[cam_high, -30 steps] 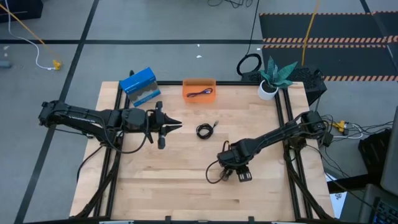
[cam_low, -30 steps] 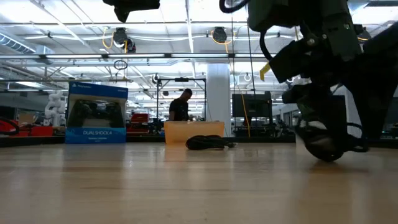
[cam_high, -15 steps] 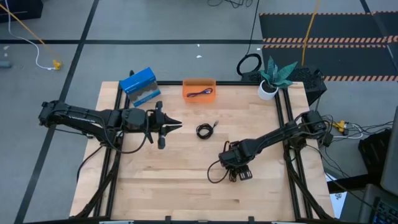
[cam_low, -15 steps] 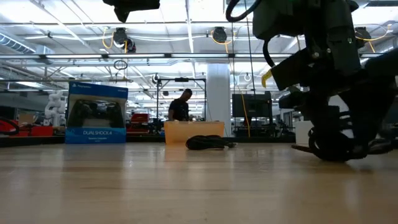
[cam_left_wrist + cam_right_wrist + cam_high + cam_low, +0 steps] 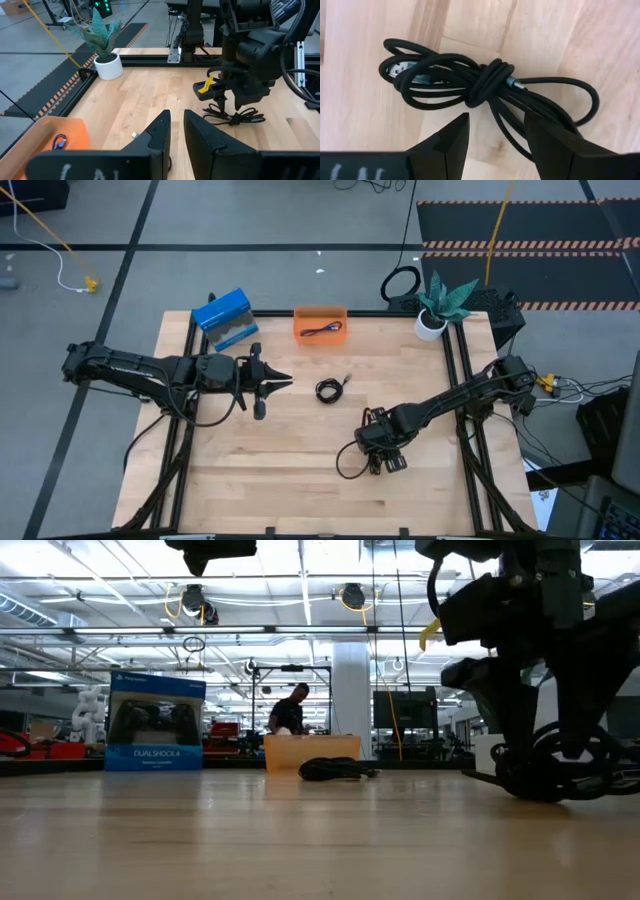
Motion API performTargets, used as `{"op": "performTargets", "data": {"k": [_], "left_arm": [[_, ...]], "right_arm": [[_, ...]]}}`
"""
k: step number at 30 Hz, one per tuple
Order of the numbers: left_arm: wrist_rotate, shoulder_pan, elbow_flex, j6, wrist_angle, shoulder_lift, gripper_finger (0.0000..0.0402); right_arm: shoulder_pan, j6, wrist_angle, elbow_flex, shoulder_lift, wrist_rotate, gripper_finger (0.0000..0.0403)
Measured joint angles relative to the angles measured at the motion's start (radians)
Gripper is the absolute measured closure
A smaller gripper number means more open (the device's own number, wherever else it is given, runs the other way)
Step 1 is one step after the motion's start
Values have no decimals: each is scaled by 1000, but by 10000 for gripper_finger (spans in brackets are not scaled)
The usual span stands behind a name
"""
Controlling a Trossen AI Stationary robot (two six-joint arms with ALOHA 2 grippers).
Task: Pick and place USB-C Cables
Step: Put the bottom black charger cable into the orange bin
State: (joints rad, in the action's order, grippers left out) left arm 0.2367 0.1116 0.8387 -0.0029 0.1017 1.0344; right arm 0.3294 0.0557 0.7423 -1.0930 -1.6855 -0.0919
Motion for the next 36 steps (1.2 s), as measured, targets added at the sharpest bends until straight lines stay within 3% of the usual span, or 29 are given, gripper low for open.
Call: {"op": "performTargets", "data": {"k": [17, 29, 33, 36], "left_arm": [[0, 0, 0, -2, 0, 0, 344], [0, 0, 0, -2, -1, 0, 344], [0, 0, 0, -2, -1, 0, 344], [0, 0, 0, -2, -1, 0, 344]], "right_arm": [[0, -96, -266, 159, 3, 49, 220], [12, 164, -250, 144, 9, 17, 240], [36, 164, -246, 128, 39, 8, 247], [50, 124, -243, 127, 47, 65, 247]]}}
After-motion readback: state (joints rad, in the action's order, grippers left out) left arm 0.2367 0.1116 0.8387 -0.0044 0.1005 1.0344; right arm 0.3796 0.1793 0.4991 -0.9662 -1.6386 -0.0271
